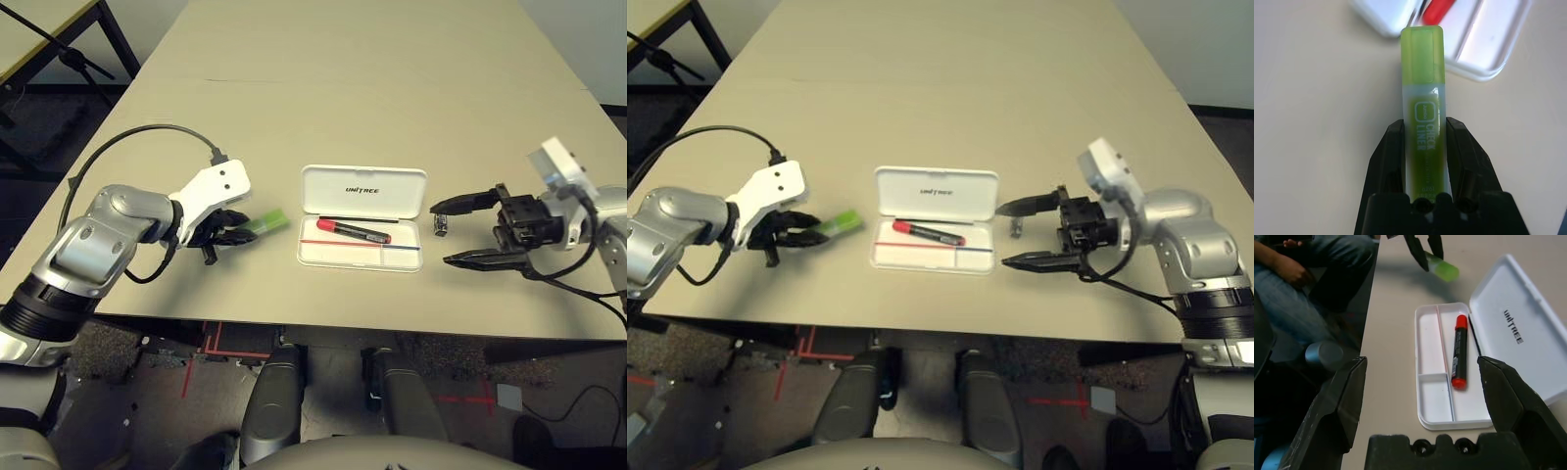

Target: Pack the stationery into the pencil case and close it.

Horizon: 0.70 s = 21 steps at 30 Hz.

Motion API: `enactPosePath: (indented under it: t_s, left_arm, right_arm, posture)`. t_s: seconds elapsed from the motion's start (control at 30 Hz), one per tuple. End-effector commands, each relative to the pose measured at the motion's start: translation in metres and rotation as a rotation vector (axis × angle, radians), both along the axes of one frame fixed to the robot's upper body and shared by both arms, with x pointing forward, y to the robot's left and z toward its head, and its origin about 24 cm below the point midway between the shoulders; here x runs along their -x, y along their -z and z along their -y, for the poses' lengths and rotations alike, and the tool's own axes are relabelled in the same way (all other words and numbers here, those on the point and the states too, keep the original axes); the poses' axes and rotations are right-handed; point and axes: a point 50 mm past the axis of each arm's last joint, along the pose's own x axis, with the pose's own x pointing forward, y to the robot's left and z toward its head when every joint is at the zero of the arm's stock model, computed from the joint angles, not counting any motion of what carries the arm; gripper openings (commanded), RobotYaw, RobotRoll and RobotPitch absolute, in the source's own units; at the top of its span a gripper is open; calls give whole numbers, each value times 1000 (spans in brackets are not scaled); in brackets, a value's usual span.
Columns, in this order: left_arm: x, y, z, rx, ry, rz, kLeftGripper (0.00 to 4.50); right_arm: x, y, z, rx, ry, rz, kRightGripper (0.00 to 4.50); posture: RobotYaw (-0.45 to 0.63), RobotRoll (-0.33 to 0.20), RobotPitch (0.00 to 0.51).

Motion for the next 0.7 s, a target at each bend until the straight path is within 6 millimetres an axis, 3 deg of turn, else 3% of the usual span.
enactPosePath:
  t_s: [0.03, 0.43, 0.7]
  left_arm:
    - [5, -3, 19, -8, 116, -7, 1072]
    - [-2, 11, 74, -41, 379, 31, 1072]
    - [-6, 30, 88, -62, 435, -15, 1072]
  right_arm:
    - [4, -2, 7, 11, 20, 4, 4500]
    - [7, -1, 7, 19, 64, 6, 4500]
    - [7, 1, 5, 12, 82, 21, 4500]
  posture:
    - [218, 0, 179]
    - [183, 0, 185]
    - [173, 0, 187]
